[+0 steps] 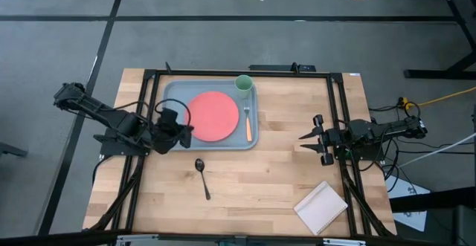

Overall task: Pick and place plate/cup/fork/spoon on tray
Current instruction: Put the black spoon on the gray tray to the left of the light pink plate

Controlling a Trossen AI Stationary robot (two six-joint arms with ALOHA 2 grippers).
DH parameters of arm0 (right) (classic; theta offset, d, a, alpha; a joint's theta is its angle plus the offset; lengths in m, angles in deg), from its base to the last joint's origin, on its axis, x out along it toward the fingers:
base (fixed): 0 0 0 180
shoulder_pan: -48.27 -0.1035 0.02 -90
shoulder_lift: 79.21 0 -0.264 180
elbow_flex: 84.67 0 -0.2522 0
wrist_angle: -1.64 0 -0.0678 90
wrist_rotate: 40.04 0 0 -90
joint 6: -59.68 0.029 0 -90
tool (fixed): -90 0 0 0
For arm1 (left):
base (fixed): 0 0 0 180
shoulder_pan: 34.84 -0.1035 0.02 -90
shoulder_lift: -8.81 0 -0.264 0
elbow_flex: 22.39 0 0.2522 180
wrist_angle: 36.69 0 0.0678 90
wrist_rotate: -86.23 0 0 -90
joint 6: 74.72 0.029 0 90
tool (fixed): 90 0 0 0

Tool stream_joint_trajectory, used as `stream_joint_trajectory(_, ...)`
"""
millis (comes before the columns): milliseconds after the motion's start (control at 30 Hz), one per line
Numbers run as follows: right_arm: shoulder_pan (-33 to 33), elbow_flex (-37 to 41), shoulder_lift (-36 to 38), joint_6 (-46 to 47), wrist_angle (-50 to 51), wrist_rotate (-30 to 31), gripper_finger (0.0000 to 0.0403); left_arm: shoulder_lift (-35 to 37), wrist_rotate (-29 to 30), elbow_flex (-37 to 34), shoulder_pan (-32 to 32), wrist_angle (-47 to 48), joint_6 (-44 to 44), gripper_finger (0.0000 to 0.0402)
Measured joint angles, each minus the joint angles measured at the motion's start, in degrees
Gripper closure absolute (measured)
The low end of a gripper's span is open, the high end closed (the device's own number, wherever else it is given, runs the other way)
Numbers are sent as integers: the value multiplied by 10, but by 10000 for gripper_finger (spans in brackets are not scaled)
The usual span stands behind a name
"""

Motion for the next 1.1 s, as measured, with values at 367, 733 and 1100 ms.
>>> stream_joint_trajectory(367,0,0,0,0,0,0,281,-154,-227,1,32,-123,-234,360)
stream_joint_trajectory(733,0,0,0,0,0,0,281,-313,-218,117,62,-116,-350,360)
stream_joint_trajectory(1100,0,0,0,0,0,0,281,-397,-233,298,66,157,-479,360)
